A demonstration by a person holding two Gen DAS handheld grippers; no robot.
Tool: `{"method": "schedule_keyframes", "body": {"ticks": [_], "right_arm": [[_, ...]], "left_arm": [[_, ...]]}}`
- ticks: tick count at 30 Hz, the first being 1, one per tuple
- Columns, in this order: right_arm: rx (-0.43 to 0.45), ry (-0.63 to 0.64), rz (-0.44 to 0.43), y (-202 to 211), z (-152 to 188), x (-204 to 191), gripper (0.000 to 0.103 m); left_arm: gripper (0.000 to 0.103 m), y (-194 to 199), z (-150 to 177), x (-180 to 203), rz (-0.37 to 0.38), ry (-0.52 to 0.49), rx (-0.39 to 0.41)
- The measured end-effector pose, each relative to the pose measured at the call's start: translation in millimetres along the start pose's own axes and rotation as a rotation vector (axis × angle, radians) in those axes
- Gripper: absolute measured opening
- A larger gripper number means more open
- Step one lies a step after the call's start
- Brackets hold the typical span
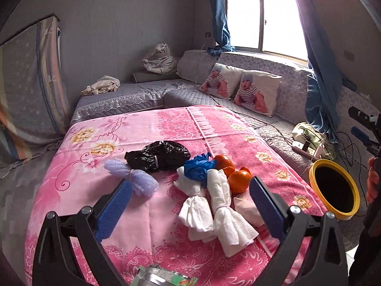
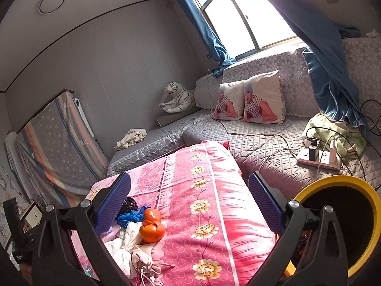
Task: Collect trash
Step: 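Move both open tools back from the bin to the trash on the bed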
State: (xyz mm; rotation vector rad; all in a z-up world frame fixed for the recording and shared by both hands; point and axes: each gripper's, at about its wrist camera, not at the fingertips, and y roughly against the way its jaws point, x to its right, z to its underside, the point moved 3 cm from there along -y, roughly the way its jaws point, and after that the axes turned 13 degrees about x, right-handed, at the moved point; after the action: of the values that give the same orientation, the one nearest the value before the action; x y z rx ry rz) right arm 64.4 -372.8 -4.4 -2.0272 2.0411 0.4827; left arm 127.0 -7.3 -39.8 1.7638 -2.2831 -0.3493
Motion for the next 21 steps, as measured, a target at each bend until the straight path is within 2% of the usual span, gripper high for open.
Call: {"method": "schedule_keyframes", "body": {"ticks": [7,14,17,21], "right_arm": [[-0.067,0.083,-0.087,-7.6,25.6,-33.9,0.095],[-0.126,0.186,-0.157,-3.0,59.3,-56.4,0.095],[-0.158,0.207,-0.184,-3.2,71.8,-63.0,0.095],[-0.191,0.212,-0.214,-6.3,84.1,-70.0,0.095]], "left_arm": [[0.095,35.6,29.0,-46.1,-0.115,0.093,0.006],[0.095,49.4,63.6,-59.8,-0.113,0.185,-0.067],[0.095,55.3,74.7,-55.2,-0.118,0.175,-0.069],[0.095,57.7,88.3,-40.8,-0.109,0.113,-0.096]]}}
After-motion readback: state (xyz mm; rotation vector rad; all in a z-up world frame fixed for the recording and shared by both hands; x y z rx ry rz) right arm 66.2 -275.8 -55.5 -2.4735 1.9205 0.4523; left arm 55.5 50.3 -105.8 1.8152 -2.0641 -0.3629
